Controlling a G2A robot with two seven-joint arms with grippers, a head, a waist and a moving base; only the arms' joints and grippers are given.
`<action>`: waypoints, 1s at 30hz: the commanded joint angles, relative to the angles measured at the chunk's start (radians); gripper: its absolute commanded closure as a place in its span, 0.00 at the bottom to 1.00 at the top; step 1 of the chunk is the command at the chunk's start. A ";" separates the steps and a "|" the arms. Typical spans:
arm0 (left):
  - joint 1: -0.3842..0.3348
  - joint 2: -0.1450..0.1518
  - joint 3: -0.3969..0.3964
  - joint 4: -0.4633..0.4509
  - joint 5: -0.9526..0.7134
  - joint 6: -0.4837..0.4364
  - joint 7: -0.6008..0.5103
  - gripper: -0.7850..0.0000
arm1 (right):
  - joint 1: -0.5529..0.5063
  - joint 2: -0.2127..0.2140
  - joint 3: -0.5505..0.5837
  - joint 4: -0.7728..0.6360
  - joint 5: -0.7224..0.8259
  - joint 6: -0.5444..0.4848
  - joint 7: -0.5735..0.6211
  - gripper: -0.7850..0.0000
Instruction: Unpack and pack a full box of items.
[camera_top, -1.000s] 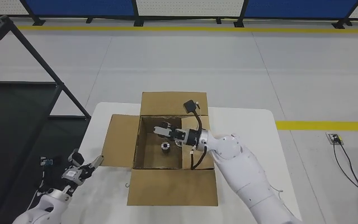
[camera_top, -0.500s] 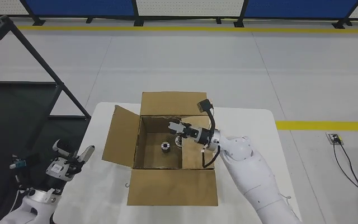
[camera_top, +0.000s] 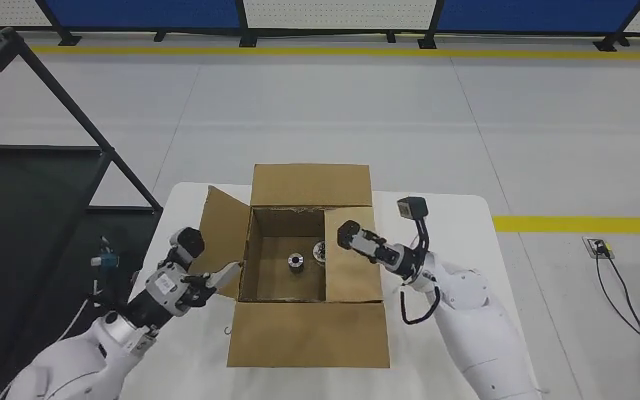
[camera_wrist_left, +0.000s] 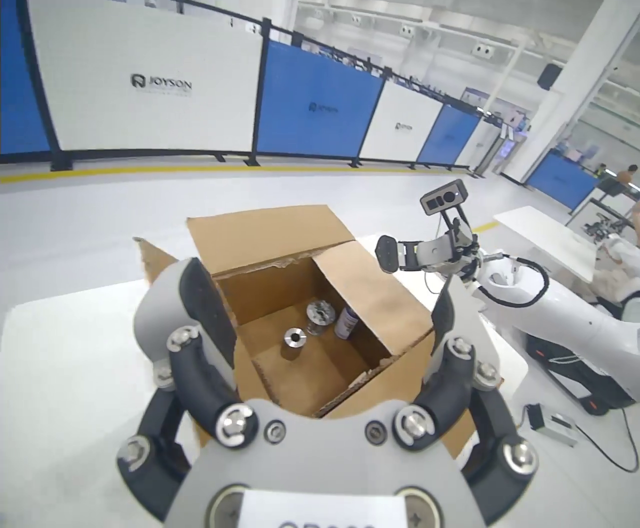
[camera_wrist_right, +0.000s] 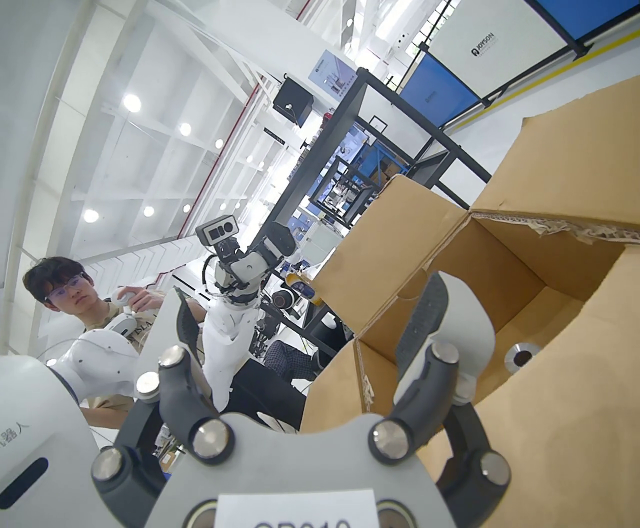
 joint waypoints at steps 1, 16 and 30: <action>-0.065 -0.002 0.079 0.028 -0.017 0.016 -0.061 0.00 | -0.037 0.012 0.024 -0.037 0.002 -0.010 0.007 0.00; -0.378 -0.032 0.379 0.235 -0.143 0.132 -0.313 0.00 | -0.199 0.072 0.108 -0.203 -0.023 -0.019 -0.006 0.00; -0.516 -0.062 0.495 0.409 -0.271 0.203 -0.345 0.00 | -0.249 0.087 0.097 -0.292 -0.047 -0.027 -0.033 0.00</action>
